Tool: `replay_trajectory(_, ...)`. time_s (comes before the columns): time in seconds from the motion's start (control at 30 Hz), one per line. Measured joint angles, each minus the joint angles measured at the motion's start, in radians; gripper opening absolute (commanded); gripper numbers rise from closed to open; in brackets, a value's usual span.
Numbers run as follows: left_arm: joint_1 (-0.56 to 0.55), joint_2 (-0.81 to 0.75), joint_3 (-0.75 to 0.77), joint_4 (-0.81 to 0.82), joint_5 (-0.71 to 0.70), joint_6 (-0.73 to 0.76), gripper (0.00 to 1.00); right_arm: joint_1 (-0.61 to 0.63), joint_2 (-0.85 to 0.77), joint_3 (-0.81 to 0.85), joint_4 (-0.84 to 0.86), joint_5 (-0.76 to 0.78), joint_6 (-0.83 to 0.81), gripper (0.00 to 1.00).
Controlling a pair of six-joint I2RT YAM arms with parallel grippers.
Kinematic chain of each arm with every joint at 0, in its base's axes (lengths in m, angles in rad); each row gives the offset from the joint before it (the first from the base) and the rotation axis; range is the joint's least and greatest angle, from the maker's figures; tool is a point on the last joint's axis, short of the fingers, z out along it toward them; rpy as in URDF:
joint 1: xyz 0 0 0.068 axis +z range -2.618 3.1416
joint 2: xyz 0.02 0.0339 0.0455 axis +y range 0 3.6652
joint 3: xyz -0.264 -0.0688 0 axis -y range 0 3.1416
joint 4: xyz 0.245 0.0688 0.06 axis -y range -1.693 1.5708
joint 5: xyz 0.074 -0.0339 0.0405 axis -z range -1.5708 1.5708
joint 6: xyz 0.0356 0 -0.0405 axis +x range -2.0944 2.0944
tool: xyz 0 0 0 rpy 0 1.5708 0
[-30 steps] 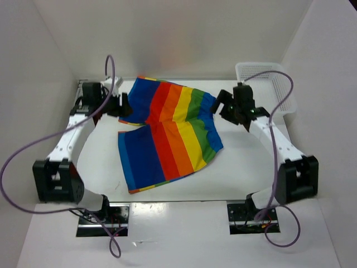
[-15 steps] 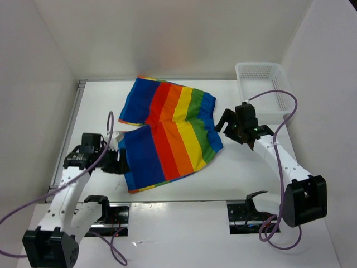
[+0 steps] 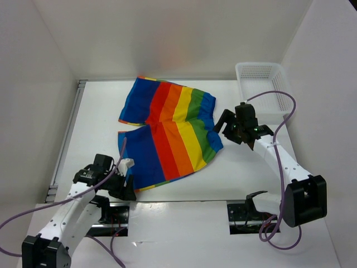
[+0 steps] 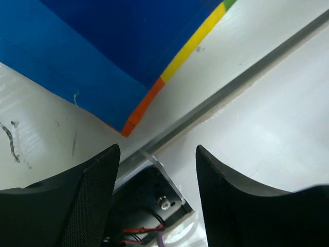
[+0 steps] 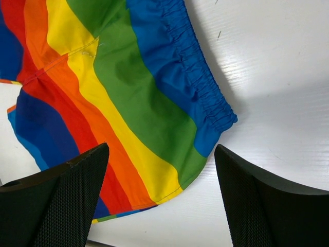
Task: Fold and stack the shorts
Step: Fold the shorts
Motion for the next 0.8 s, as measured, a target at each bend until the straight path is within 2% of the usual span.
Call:
replay_trajectory(0.27,-0.003,0.036,-0.051,0.122,0.002,-0.001,0.68,0.0,0.0,0.0,0.001,-0.033,-0.003,0.88)
replay_trajectory(0.47,-0.003,0.127,-0.049,0.241,0.016,-0.005,0.57,0.0,0.006,0.0,0.007,-0.054,-0.007,0.89)
replay_trajectory(0.5,-0.003,0.146,-0.048,0.259,0.017,-0.006,0.54,0.0,0.01,0.0,0.007,-0.057,-0.008,0.89)
replay_trajectory(0.63,-0.002,0.217,-0.037,0.31,0.01,-0.006,0.29,0.0,0.026,0.0,0.007,-0.066,-0.018,0.9)
replay_trajectory(0.67,-0.003,0.229,-0.034,0.317,0.0,-0.003,0.19,0.0,0.029,0.0,0.008,-0.069,-0.019,0.9)
replay_trajectory(0.8,-0.003,0.252,-0.023,0.315,-0.044,-0.005,0.0,0.0,0.043,-0.014,0.014,-0.079,-0.02,0.92)
